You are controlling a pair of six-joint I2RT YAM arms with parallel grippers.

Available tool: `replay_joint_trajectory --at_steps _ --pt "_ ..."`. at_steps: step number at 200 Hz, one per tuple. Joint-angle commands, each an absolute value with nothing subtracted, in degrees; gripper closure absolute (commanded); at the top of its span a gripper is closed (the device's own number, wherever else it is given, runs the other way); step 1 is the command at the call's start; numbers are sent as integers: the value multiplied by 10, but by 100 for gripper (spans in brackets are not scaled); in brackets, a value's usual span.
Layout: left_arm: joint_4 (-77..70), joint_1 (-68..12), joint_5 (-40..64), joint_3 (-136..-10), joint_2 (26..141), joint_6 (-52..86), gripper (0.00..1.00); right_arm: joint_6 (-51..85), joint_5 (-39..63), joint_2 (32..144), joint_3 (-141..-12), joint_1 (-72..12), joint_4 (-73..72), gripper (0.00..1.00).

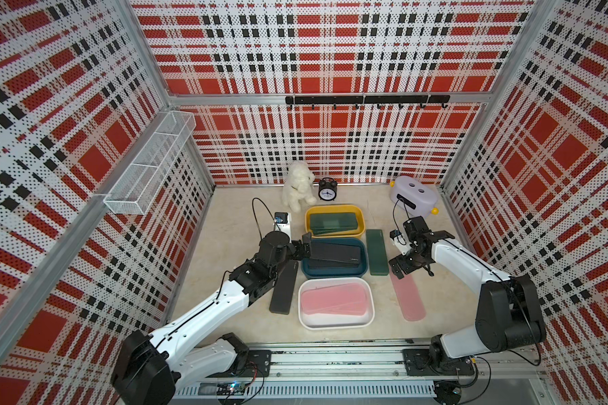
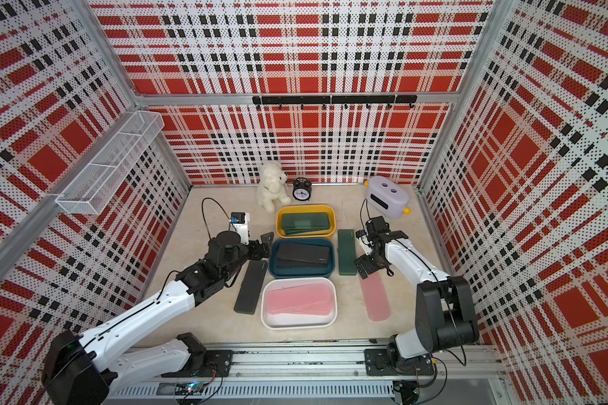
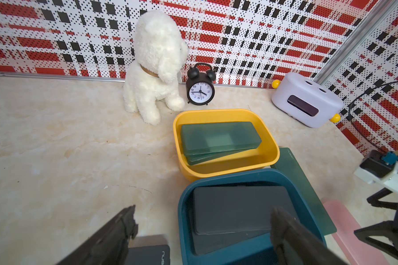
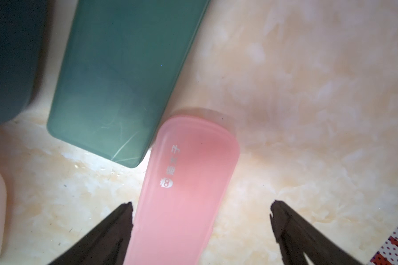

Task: Place the pencil cases by color into the storage box
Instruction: Pick up the pencil case from the center of the board.

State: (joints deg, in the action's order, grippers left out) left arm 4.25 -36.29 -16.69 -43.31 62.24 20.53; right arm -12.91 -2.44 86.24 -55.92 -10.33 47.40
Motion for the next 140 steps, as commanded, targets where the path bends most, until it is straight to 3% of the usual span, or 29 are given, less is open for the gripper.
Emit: replay_joint_trajectory --at_steps 1,140 --pt "27 -357 -162 -427 621 203 5 -153 -27 888 -577 -111 515 0" --pt "39 -357 -163 -453 645 209 5 -171 -38 936 -581 -149 560 0"
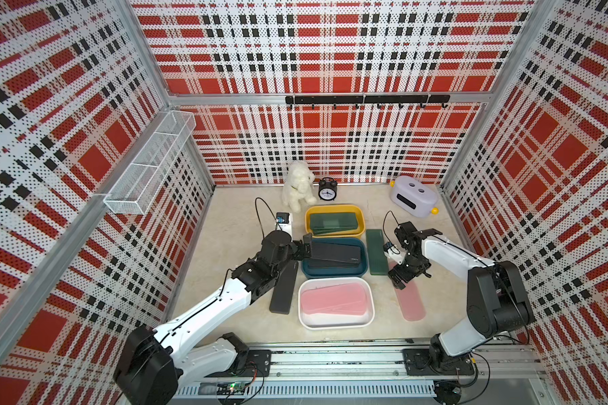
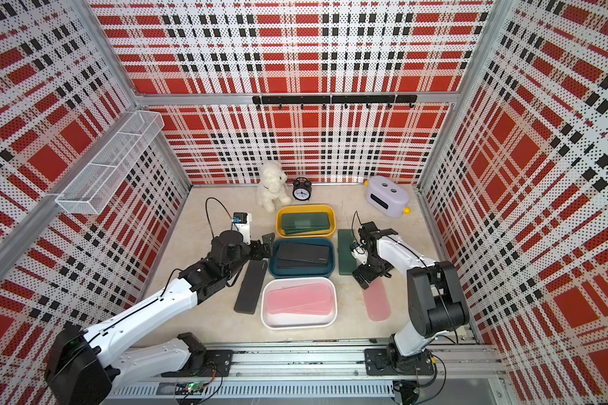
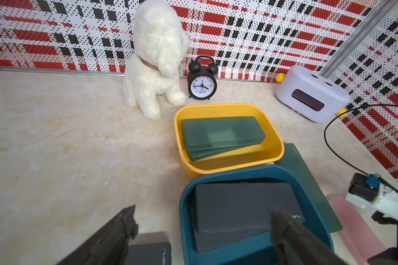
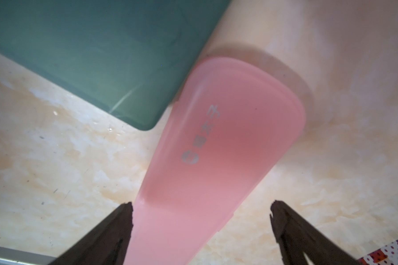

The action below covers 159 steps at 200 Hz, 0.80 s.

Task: Place the pencil cases by color into the storage box
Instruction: Pick up the pencil case from the center of the board.

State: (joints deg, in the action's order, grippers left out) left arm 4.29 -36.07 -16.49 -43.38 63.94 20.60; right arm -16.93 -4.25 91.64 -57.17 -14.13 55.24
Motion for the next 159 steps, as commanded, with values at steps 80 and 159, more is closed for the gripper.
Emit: replay_joint_trajectory --at_steps 80,159 --pt "44 -357 -166 -458 651 202 5 -150 -47 968 -611 -150 556 0" --pt "49 -352 -162 -458 654 189 5 -85 -69 1010 -652 -151 587 0"
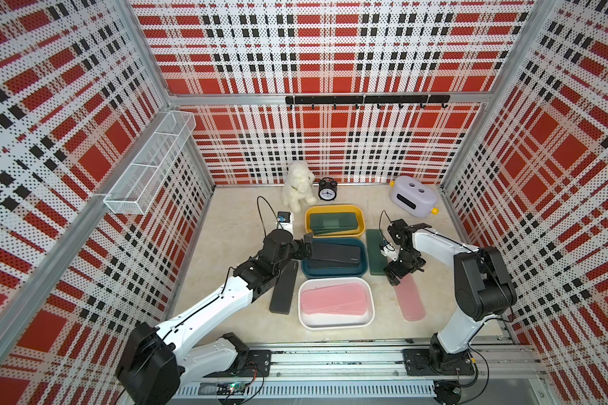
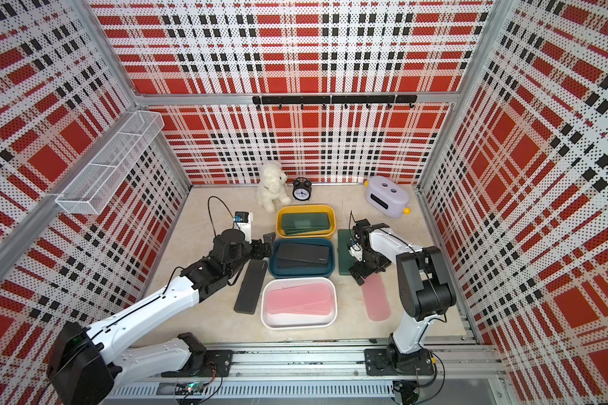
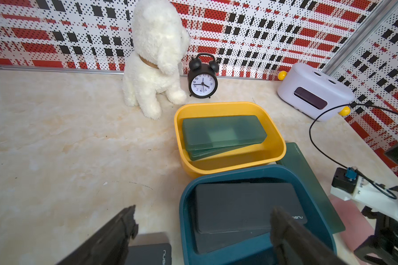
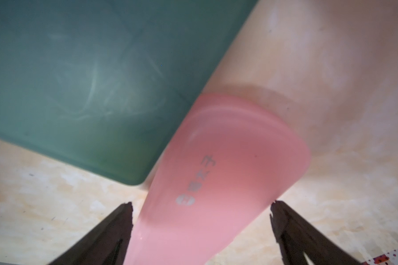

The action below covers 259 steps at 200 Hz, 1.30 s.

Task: Place the pencil cases by color into the storage box
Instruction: Pick up the pencil case from the center of the board.

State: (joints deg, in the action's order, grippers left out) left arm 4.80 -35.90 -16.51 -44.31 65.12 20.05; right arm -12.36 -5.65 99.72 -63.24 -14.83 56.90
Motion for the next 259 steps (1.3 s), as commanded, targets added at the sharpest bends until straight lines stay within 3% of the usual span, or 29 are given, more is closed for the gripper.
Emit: replay_joint_trajectory --at_steps 1,71,235,259 --pt "50 -351 -162 -458 654 189 5 -84 -69 1010 -653 -151 587 0" --pt "49 -348 -146 -448 662 184 5 -11 -79 1047 -678 -154 612 0" --pt "47 -348 -142 -446 673 196 5 -59 -48 1078 -661 -140 603 0" --pt "46 -348 -142 -449 676 198 5 -64 -58 1071 -664 -132 602 5"
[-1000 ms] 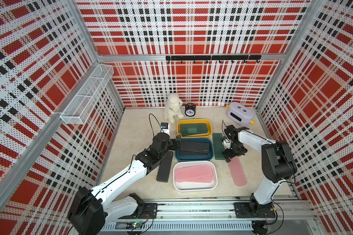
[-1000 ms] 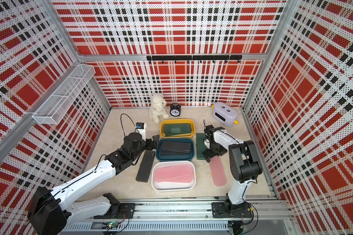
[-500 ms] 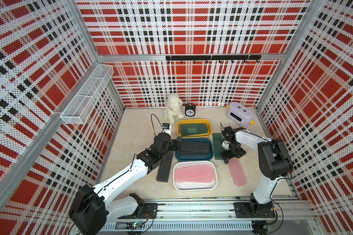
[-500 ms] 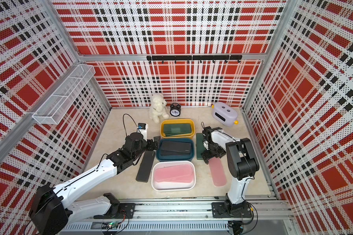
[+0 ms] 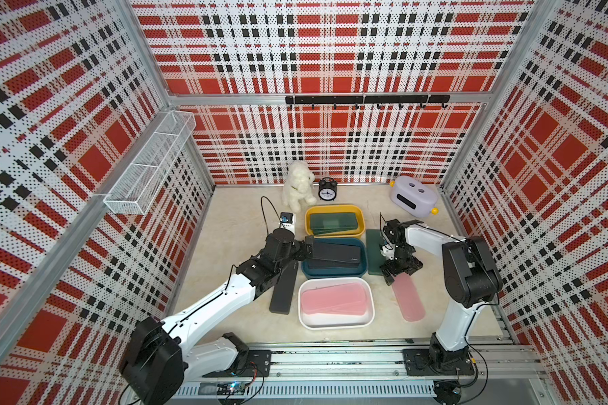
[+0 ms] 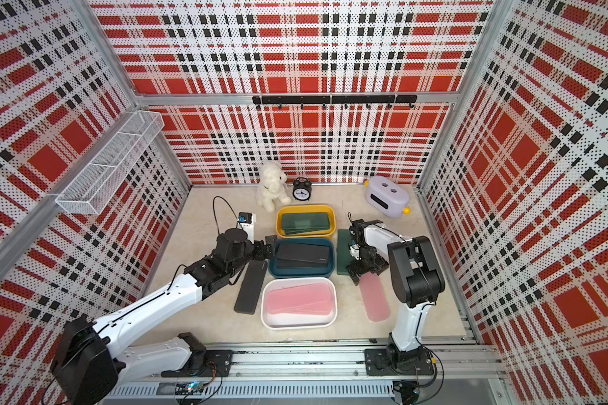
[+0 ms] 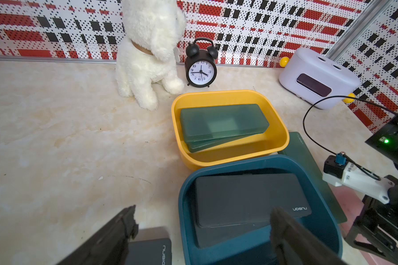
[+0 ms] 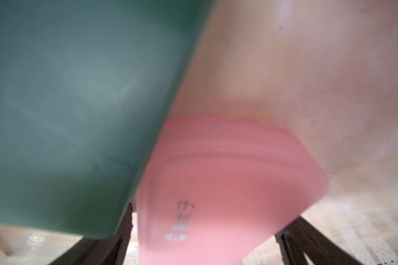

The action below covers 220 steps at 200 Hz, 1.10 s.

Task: Place the pencil cases by color into the storage box
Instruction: Pick up the pencil case from the center of the board.

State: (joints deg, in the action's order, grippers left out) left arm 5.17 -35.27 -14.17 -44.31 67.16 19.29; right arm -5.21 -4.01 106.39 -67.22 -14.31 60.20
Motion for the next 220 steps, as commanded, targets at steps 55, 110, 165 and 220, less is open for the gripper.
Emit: replay_joint_trajectory --at_steps 55,110,165,220 --pt "45 -348 -144 -453 673 201 6 -75 -72 1054 -665 -119 595 32" --pt "41 -348 -164 -446 652 204 6 -98 -81 1009 -680 -118 606 38" --pt "30 -348 -171 -443 648 207 6 -128 -64 933 -714 -132 625 39" --pt "29 -347 -180 -452 648 202 6 -151 -57 901 -753 -193 642 39"
